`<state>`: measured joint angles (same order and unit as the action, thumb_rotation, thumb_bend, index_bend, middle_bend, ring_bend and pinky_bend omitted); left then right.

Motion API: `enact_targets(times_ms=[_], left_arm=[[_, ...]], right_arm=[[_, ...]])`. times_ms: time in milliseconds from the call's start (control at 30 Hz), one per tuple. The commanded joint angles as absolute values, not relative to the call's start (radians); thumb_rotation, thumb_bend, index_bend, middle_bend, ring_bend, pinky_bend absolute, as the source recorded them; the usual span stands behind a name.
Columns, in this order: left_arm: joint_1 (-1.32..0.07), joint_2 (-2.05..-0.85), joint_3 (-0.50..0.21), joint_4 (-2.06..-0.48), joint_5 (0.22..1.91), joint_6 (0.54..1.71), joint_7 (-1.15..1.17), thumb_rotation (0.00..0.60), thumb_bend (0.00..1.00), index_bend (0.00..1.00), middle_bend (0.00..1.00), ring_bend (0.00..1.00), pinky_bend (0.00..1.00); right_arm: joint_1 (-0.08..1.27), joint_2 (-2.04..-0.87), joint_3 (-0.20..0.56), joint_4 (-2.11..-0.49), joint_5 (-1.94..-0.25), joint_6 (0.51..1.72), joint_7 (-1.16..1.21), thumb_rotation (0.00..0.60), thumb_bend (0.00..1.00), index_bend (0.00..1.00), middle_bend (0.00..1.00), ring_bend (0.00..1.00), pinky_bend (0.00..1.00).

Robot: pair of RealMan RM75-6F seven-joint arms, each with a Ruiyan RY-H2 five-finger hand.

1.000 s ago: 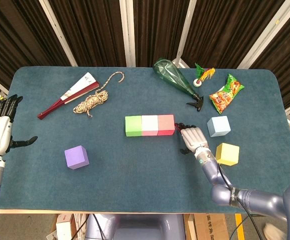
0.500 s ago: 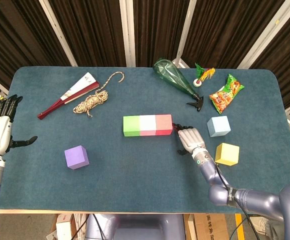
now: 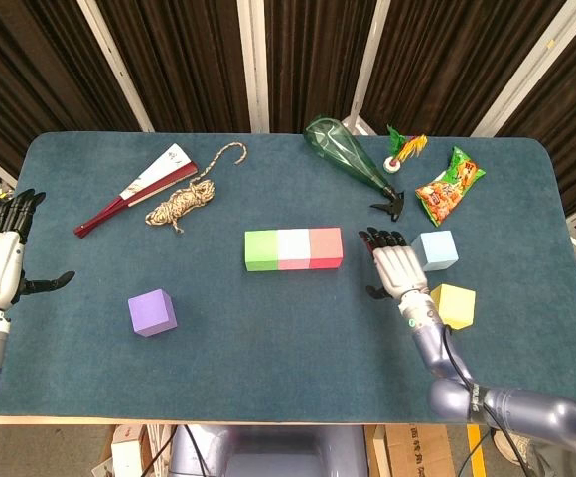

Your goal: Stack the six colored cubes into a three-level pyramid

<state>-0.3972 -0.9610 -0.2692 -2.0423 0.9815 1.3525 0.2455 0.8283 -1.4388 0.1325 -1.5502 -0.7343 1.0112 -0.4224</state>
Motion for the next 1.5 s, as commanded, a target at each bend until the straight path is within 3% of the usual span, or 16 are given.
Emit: enact_targets(times_ms=[33,400,667,1033,1500], left_arm=[[-0.398,-0.963,-0.267,-2.043,0.985,1.352,0.249,0.6,0.13,0.0,0.0,0.0,0.03],[-0.398,-0.979,-0.249,-2.055,1.005,1.365,0.286,0.6,0.13,0.0,0.0,0.0,0.03],[-0.397,-0.987,-0.245,-2.071,1.019,1.378,0.301,0.6,0.13,0.0,0.0,0.0,0.03],[-0.389,-0.971,-0.247,-2.09,1.036,1.378,0.278,0.6,0.13,0.0,0.0,0.0,0.03],[-0.39,-0.971,-0.245,-2.086,1.033,1.372,0.277,0.6,0.13,0.0,0.0,0.0,0.03]], right_arm=[[0.765,-1.391,0.116,-1.607,-0.835,1.099,-0.383,0.6,0.29,0.0,0.03,0.01,0.04],[0.599,-1.263,0.065,-1.735,-1.002,1.246,-0.27,0.6,0.29,0.0,0.0,0.0,0.01],[0.545,-1.197,0.024,-1.786,-0.972,1.197,-0.281,0.6,0.29,0.0,0.0,0.0,0.0],[0.539,-1.196,0.023,-1.757,-0.824,1.097,-0.331,0.6,0.29,0.0,0.01,0.0,0.0],[0.545,-1.242,0.05,-1.641,-0.755,1.015,-0.338,0.6,0.29,0.0,0.18,0.17,0.0]])
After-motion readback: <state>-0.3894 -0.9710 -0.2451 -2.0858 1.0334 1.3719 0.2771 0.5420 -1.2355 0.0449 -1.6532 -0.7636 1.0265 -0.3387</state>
